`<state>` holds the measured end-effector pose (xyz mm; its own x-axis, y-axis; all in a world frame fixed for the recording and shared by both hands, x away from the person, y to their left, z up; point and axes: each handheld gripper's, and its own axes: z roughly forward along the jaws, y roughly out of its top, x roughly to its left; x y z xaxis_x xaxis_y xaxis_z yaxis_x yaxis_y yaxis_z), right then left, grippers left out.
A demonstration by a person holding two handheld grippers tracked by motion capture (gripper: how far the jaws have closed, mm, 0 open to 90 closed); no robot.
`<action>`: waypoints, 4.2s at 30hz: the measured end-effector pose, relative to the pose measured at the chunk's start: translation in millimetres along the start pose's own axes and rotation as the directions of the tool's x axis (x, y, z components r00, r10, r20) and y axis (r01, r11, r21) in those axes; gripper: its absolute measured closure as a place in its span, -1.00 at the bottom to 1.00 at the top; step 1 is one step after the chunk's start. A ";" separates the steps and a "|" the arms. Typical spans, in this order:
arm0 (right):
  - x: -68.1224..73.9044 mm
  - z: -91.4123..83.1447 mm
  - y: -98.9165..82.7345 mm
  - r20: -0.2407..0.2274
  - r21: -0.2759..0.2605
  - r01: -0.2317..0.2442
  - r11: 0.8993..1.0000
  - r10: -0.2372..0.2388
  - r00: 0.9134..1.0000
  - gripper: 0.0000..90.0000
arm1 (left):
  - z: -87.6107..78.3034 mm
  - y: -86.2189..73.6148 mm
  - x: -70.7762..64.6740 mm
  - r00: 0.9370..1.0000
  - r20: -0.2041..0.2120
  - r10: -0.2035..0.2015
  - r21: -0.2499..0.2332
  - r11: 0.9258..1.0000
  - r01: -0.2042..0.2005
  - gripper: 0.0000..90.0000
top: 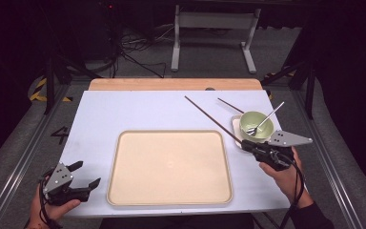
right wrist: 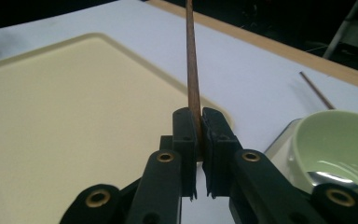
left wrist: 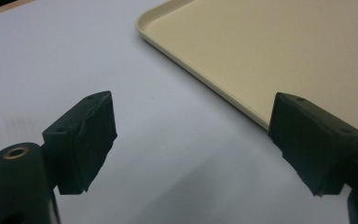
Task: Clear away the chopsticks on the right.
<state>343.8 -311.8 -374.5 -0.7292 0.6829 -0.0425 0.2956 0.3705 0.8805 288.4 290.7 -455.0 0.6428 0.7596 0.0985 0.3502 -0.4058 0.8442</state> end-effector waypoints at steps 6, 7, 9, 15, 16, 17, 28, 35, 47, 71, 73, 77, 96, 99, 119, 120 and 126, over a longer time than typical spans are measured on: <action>13.9 14.4 -9.4 -0.044 0.050 0.023 0.998 -0.021 0.999 0.89 | -0.1 -0.6 -0.4 1.000 0.001 0.001 0.002 1.000 -0.001 -0.64; 15.6 18.3 -11.7 -0.050 0.064 0.027 0.998 -0.024 0.998 0.89 | 0.0 -0.6 -0.6 1.000 0.001 0.000 0.002 1.000 0.000 -0.64; 18.0 25.8 -16.1 -0.063 0.088 0.028 0.996 -0.022 0.998 0.89 | 0.0 -0.5 -0.9 1.000 0.000 0.002 0.004 1.000 -0.002 -0.64; 24.4 39.8 -24.4 -0.086 0.143 0.042 0.989 -0.030 0.996 0.89 | 0.3 -0.7 -1.0 1.000 0.000 0.003 0.010 1.000 -0.003 -0.64; 24.4 39.8 -24.4 -0.086 0.143 0.042 0.989 -0.030 0.996 0.89 | 0.3 -0.7 -1.0 1.000 0.000 0.003 0.010 1.000 -0.003 -0.64; 25.8 42.4 -26.0 -0.091 0.153 0.043 0.987 -0.030 0.995 0.89 | 0.2 -0.6 -1.0 1.000 0.001 0.006 0.011 1.000 -0.006 -0.64; 33.5 59.5 -36.9 -0.109 0.229 0.066 0.971 -0.041 0.993 0.89 | 0.3 -1.0 -0.9 1.000 0.002 0.004 0.009 1.000 -0.004 -0.64; 33.5 61.5 -38.6 -0.110 0.239 0.065 0.969 -0.040 0.993 0.88 | 1.2 -1.1 -0.7 1.000 0.004 0.002 0.009 1.000 -0.002 -0.64; 30.2 56.0 -36.0 -0.096 0.221 0.056 0.974 -0.035 0.995 0.73 | 1.0 -1.1 -0.3 1.000 0.004 -0.001 0.008 1.000 0.000 -0.64; -4.9 -34.0 -0.4 0.080 -0.037 0.050 0.998 -0.047 0.996 0.43 | 1.4 -0.1 -0.5 1.000 0.011 -0.002 0.005 1.000 0.002 -0.64; -10.4 -41.1 -0.7 0.104 -0.050 0.040 0.998 -0.035 0.994 0.42 | 1.8 0.1 -0.8 1.000 0.014 -0.001 0.005 1.000 0.001 -0.64; -17.6 -49.0 -1.5 0.144 -0.065 0.028 0.998 -0.019 0.989 0.38 | 1.9 0.1 -0.6 1.000 0.013 -0.002 0.004 1.000 0.002 -0.65; -138.9 -46.7 -55.0 0.392 0.013 -0.267 0.964 0.240 0.888 0.08 | 5.3 3.7 -0.9 1.000 0.021 -0.007 0.013 1.000 0.007 -0.65; -149.3 -37.7 -59.5 0.365 0.022 -0.303 0.953 0.275 0.890 0.08 | 7.0 4.5 -1.9 1.000 0.016 -0.005 0.022 1.000 0.004 -0.65; -174.3 25.9 -65.8 0.370 0.169 -0.345 0.923 0.265 0.890 0.10 | 12.1 4.4 -0.5 1.000 0.023 -0.007 0.037 0.999 0.006 -0.65; -175.4 28.0 -66.1 0.369 0.171 -0.346 0.923 0.266 0.891 0.11 | 12.7 4.4 -0.5 1.000 0.025 -0.005 0.039 0.999 0.004 -0.65; -175.8 34.6 -62.4 0.364 0.147 -0.346 0.927 0.275 0.890 0.23 | 14.3 3.5 -1.0 1.000 0.030 -0.007 0.048 0.999 0.005 -0.65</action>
<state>474.9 -433.2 -438.3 -0.3427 0.9389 0.0320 0.6172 0.1993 0.7612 298.7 281.3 -459.7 0.6607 0.7467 0.0769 0.3861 -0.4258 0.8183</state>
